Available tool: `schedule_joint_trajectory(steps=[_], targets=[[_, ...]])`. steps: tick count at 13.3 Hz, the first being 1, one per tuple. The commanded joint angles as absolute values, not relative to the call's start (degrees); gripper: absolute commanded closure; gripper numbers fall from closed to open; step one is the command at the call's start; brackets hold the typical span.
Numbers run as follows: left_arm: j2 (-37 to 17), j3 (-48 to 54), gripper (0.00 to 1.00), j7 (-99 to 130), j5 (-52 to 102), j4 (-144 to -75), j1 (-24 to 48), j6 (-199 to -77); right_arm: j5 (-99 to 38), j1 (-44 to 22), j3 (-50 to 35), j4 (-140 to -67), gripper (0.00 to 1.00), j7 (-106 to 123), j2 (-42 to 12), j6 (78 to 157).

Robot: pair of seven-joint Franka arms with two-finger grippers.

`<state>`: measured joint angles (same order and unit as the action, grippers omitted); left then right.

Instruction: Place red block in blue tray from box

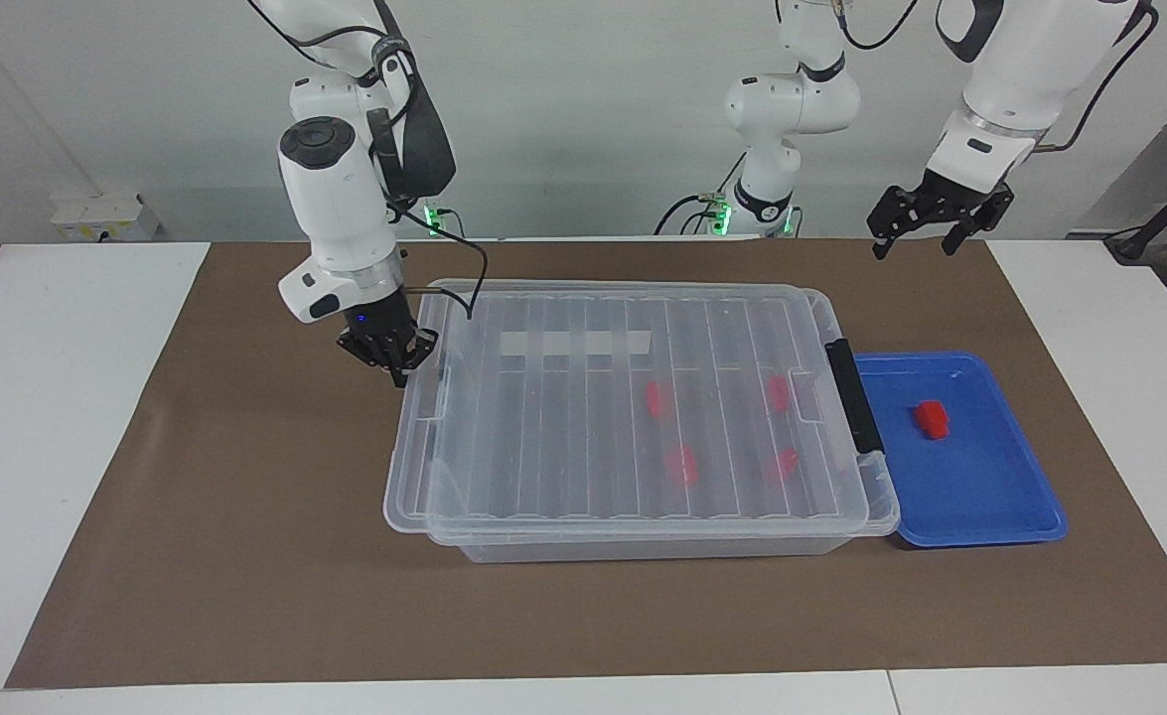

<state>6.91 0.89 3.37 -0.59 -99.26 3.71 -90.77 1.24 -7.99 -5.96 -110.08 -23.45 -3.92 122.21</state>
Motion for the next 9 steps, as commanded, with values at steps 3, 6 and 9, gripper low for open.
schedule_joint_trajectory(steps=[3, 6, 9], targets=[[4.57, -0.70, 0.00, 2.46, -0.53, -96.42, 4.75, -90.79, 0.79, -10.63, -6.06, -111.00, 1.00, -25.22, -3.43, 122.87], [3.08, -0.70, 0.00, 2.55, -0.53, -94.05, 4.40, -90.18, 0.79, -10.64, -6.06, -110.83, 1.00, -25.14, -3.43, 122.52], [2.55, -0.62, 0.00, 2.55, -0.61, -93.08, 4.31, -88.42, 0.79, -9.94, -5.89, -110.74, 1.00, -25.31, -2.81, 121.30]])
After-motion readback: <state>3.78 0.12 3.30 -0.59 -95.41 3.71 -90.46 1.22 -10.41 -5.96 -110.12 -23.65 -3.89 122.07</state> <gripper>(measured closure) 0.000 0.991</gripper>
